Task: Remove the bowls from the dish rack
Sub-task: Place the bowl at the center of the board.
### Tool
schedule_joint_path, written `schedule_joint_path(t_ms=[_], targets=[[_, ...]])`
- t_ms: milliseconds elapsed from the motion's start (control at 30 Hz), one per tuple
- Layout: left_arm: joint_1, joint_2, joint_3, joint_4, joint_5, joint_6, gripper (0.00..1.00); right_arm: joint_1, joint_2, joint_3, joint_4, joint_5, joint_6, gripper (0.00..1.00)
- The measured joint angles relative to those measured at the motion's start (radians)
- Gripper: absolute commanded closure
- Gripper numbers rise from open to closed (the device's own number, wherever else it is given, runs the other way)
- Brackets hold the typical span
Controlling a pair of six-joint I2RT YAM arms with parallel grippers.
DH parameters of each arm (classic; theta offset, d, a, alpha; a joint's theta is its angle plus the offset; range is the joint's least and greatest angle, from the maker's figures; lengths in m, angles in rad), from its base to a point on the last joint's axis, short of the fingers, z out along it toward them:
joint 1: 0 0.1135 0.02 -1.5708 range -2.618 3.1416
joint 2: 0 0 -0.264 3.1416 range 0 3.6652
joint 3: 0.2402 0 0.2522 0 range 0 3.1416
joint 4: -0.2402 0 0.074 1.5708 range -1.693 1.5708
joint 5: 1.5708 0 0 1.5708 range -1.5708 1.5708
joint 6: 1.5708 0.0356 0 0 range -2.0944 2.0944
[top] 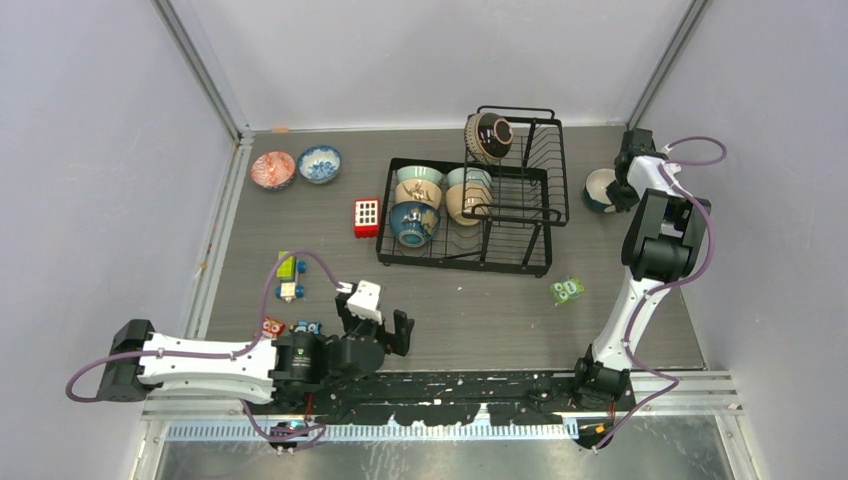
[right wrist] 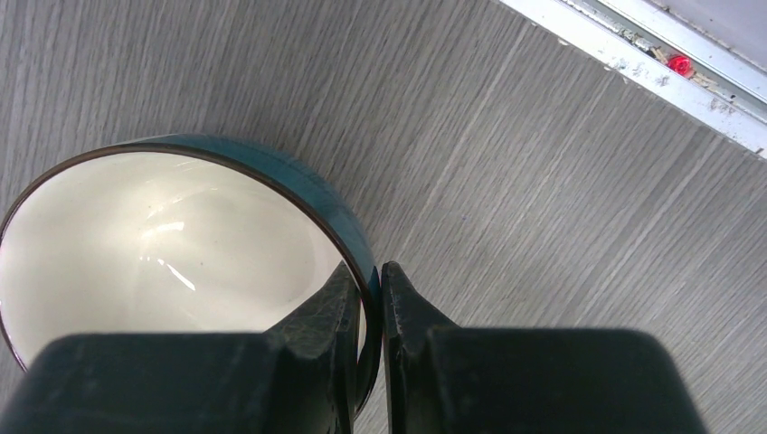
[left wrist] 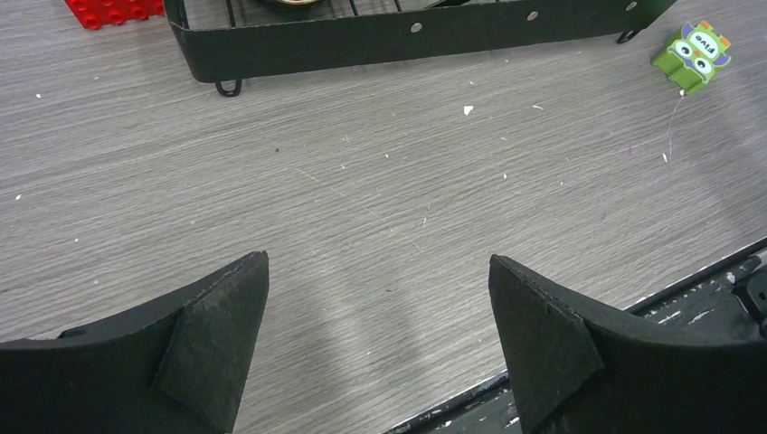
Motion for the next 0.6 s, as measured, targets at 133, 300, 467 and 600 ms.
schedule_joint_path(t_ms=[133,300,467,600], targets=[[0.003,0.003,0.0,0.011,0.007,0.0,0.08,-0.001,0.002,0.003,-0.001,-0.001,-0.007,0.96],[0.006,0.011,0.0,0.016,0.013,0.0,0.08,-0.001,0.005,0.006,0.0,-0.008,-0.022,0.65],[0.006,0.013,0.0,0.018,0.021,0.0,0.08,-0.001,0.005,0.007,0.007,-0.02,-0.039,0.55],[0.006,0.016,0.0,0.018,0.029,0.0,0.08,-0.001,0.005,0.007,0.013,-0.023,-0.047,0.47]])
